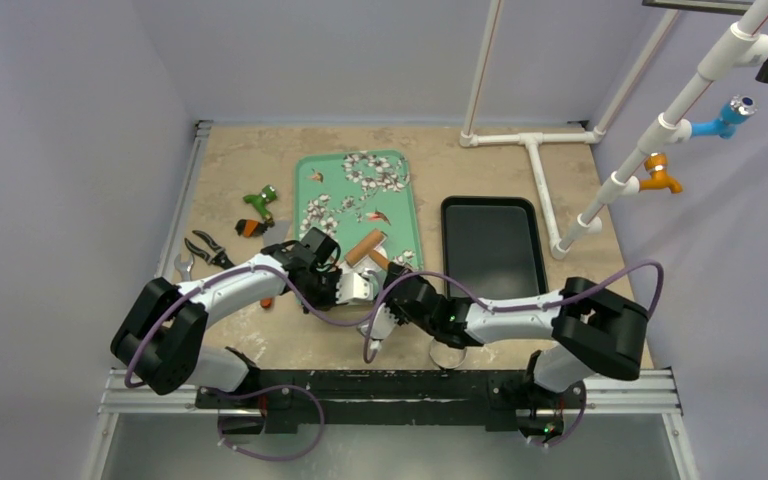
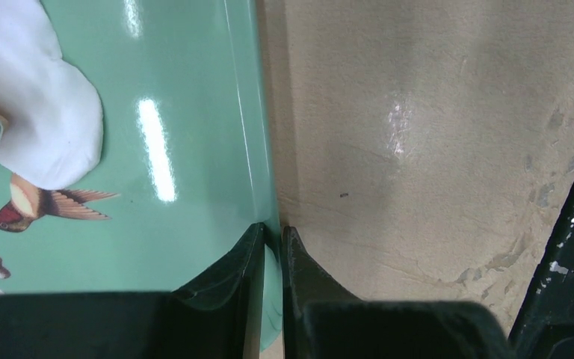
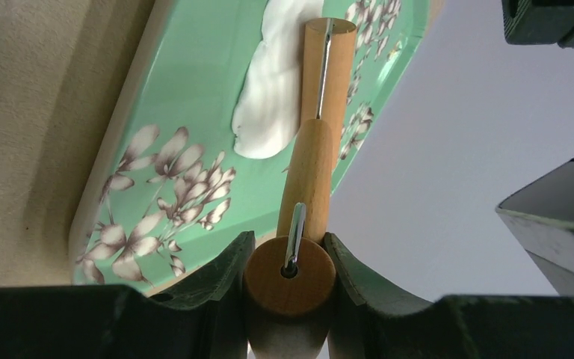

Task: Roll out the dumpling wrappers from the dough
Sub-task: Flatten out the dough on the work surface.

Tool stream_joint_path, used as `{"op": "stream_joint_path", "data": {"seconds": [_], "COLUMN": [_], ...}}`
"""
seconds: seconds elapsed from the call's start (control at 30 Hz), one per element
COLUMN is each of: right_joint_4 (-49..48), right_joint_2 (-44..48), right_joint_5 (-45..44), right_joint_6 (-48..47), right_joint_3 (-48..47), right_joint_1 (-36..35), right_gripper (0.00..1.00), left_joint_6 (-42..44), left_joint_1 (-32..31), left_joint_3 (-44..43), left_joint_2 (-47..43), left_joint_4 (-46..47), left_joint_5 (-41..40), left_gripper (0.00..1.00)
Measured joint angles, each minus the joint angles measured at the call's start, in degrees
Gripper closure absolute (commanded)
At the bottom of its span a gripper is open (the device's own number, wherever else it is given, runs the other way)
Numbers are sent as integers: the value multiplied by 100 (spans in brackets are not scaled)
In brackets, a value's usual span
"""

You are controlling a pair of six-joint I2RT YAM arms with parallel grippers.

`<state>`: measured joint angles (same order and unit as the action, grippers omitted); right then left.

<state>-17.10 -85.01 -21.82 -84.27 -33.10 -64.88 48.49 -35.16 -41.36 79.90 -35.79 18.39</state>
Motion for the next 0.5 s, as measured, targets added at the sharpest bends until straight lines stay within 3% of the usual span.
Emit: {"op": "stream_joint_path", "data": {"seconds": [0.13,0.37,0.5], "right_joint_4": [76,1484,1268], "right_joint_2": [168,1436,1154], "right_joint_5": [48,387,385], "right_joint_6": [-59,313,369], "right_joint_3": [39,295,262], "right_joint_1": [0,-72,-74], "right_gripper": [100,100,100], "left_joint_6": [4,4,4], "left_joint_1": [11,9,9], "left_joint_3": [0,0,0], "left_joint_2": [0,2,2], "left_joint_4": [2,2,2], "left_joint_5": [11,9,7], "left_gripper": [100,100,100]}}
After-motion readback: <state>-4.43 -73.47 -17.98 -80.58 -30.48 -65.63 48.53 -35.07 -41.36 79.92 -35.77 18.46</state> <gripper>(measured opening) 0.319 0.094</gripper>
